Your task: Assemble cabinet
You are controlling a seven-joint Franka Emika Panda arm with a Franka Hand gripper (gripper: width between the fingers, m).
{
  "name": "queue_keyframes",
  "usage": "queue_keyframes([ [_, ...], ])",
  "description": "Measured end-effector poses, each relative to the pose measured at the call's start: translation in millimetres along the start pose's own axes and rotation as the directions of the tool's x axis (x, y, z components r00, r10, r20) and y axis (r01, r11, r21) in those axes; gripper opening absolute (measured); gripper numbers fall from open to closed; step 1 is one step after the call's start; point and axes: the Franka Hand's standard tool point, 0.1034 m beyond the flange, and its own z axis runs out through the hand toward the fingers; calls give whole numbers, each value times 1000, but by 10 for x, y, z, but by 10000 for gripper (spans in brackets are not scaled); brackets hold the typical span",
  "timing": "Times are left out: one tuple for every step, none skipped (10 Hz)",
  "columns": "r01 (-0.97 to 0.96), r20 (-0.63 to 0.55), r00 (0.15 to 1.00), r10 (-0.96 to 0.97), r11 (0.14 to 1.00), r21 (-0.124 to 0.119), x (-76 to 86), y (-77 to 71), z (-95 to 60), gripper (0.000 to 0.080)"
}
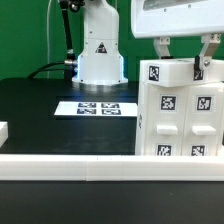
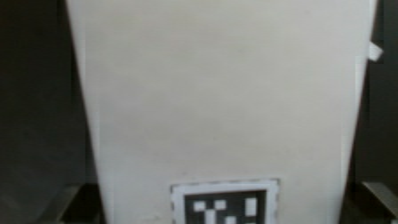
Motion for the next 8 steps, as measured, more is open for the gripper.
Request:
queue_keyframes([
  [-96,8,995,96,995,3,-7,-3,1,560],
  [-206,16,978,206,979,6,-16,-9,1,560],
  [-325,29,946,324,946,7,-24,-15,1,560],
  [-411,38,911,410,912,10,-25,-23,2,560],
  [-495,45,868,494,869,13,-25,-37,-2,560],
  [-562,49,827,560,827,13,-23,-45,-8,560],
  [-623,53,781,622,782,10,-17,-49,-16,560],
  [-667,57,744,666,745,6,-11,-49,-25,560],
])
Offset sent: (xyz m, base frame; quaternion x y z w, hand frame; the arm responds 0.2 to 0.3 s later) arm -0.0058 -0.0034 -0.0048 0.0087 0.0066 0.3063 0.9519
